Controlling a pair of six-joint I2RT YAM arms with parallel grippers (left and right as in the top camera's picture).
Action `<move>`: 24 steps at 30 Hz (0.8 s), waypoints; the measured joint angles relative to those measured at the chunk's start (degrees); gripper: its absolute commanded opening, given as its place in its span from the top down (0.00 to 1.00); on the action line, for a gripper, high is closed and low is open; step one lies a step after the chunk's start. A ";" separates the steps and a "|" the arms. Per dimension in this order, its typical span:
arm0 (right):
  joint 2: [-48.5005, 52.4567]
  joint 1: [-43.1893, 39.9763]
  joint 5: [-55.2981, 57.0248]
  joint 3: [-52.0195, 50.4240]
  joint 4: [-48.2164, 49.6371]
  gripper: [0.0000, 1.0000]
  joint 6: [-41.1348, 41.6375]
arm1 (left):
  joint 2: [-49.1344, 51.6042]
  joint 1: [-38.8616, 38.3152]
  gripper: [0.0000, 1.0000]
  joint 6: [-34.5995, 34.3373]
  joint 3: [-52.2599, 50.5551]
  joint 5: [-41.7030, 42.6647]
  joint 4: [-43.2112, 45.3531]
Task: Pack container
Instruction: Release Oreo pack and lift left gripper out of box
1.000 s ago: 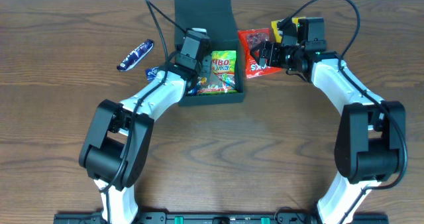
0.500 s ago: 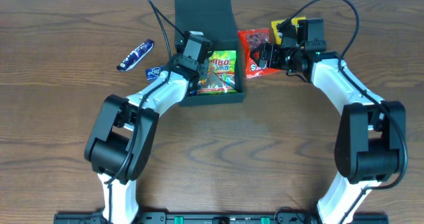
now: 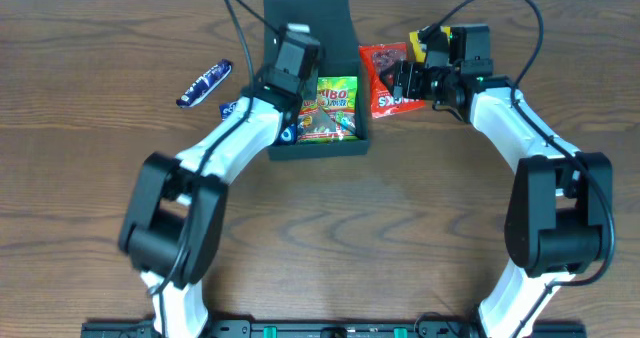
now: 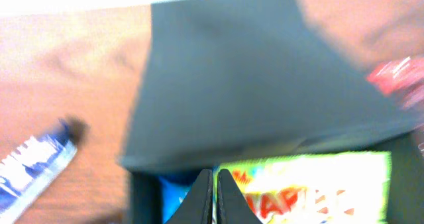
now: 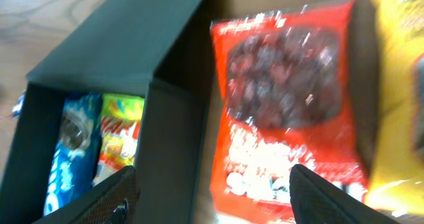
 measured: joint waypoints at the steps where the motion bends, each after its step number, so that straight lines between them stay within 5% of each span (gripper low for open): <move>1: 0.00 0.09 1.16 1.11 -0.17 0.23 -0.57 | -1.90 0.13 0.94 0.50 0.24 0.00 -0.15; 10: -0.33 -0.44 20.11 9.55 -4.09 0.24 -5.27 | -11.78 6.32 0.94 3.21 1.66 -0.15 -10.62; 24: 6.23 -3.02 27.89 9.66 -2.12 0.29 -8.22 | -11.76 10.03 0.92 3.15 1.62 5.95 -12.07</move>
